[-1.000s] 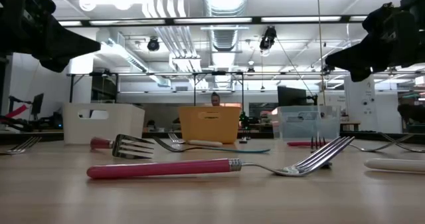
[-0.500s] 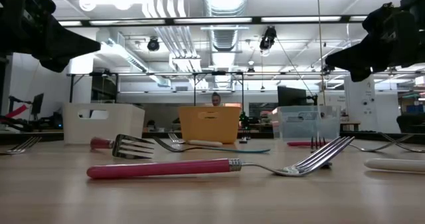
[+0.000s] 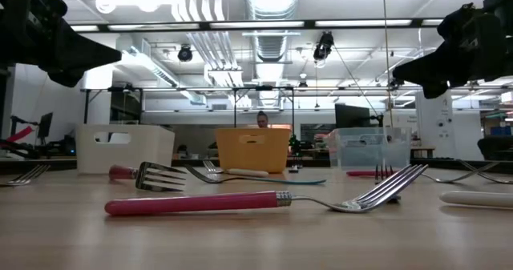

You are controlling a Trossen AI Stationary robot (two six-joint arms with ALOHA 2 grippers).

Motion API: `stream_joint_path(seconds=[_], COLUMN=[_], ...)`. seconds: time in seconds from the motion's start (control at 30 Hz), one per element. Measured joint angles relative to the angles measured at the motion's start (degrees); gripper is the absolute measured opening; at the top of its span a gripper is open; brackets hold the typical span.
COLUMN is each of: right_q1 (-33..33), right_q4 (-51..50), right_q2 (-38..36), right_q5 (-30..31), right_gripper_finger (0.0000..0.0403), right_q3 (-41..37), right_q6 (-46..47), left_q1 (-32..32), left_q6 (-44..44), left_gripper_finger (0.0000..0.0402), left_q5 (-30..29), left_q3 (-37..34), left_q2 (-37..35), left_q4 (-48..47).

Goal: Sort silverware by color (type)

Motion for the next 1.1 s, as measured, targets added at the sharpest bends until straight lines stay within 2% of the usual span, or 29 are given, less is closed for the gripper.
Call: stream_joint_path(seconds=[0.87, 1.0, 1.1], right_q1=[0.0, 0.0, 0.0], right_q4=[0.0, 0.2, 0.3], right_q2=[0.0, 0.0, 0.0], right_q5=[0.0, 0.1, 0.1], right_gripper_finger=[0.0052, 0.0052, 0.0052], right_q3=[0.0, 0.0, 0.0], right_q6=[-0.3, -10.2, -16.8], left_q1=[0.0, 0.0, 0.0], left_q6=[0.0, 0.8, 6.8], left_gripper_finger=[0.0, 0.0, 0.0], left_q5=[0.0, 0.0, -0.3], left_q3=[0.0, 0.0, 0.0], left_q2=[0.0, 0.0, 0.0], left_q4=[0.0, 0.0, 0.4])
